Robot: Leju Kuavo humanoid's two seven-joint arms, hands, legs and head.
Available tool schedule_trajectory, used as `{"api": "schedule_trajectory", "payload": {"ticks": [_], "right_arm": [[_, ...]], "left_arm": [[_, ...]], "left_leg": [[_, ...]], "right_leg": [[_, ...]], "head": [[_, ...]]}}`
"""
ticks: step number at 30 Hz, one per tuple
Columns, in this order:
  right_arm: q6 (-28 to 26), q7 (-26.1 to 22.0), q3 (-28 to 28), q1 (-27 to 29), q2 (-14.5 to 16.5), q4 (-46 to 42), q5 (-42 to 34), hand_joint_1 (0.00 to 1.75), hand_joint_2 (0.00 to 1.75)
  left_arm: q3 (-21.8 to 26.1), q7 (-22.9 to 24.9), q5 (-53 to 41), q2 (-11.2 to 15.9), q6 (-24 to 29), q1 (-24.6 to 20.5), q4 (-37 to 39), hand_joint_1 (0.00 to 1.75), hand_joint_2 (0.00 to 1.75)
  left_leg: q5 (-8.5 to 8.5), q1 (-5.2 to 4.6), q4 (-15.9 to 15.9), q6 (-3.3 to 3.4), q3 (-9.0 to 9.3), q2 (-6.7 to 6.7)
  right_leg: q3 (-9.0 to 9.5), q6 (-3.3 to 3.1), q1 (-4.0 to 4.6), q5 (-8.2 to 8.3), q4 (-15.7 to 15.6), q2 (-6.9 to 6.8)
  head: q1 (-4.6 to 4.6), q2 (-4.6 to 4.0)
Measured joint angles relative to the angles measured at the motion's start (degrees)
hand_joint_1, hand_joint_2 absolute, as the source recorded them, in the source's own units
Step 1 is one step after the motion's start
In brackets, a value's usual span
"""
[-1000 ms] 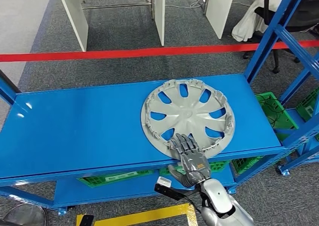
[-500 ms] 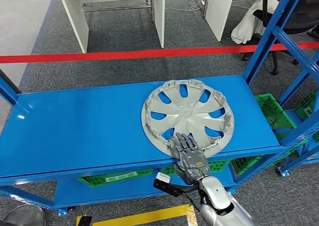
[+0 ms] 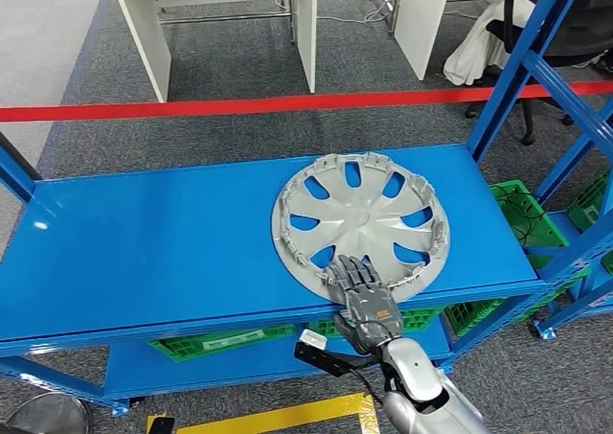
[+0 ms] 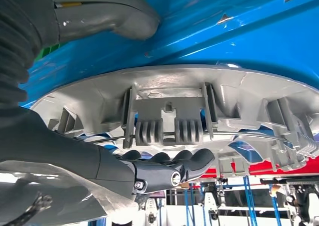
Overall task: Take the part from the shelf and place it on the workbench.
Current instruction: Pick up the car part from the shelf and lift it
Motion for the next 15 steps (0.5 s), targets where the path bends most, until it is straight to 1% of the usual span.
{"api": "schedule_trajectory", "payload": {"ticks": [12, 13, 15], "right_arm": [[1.7, 1.4, 0.0, -0.8, 0.0, 0.7, 0.2, 0.00, 1.75], [1.9, 1.6, 0.0, -0.9, 0.0, 0.7, 0.3, 0.30, 1.75], [2.2, 2.0, 0.0, -1.0, 0.0, 0.8, 0.5, 1.17, 1.75]], "left_arm": [[1.1, -0.1, -0.3, 0.0, 0.3, 0.2, 0.0, 0.00, 1.75], [1.3, -0.1, -0.3, 0.0, 0.3, 0.3, 0.0, 0.00, 1.75], [1.5, -0.2, -0.4, 0.0, 0.4, 0.3, 0.0, 0.00, 1.75]], "left_leg": [[0.02, -0.01, 0.0, 0.03, 0.07, 0.00], [0.02, -0.01, 0.0, 0.03, 0.09, 0.00], [0.02, -0.01, 0.0, 0.03, 0.14, 0.00]], "right_leg": [[0.18, 0.05, -0.01, 0.04, 0.0, 0.03], [0.20, 0.05, -0.01, 0.04, 0.0, 0.03], [0.25, 0.06, -0.01, 0.03, 0.0, 0.03]], "head": [[0.00, 0.00], [0.00, 0.00], [0.00, 0.00]]}}
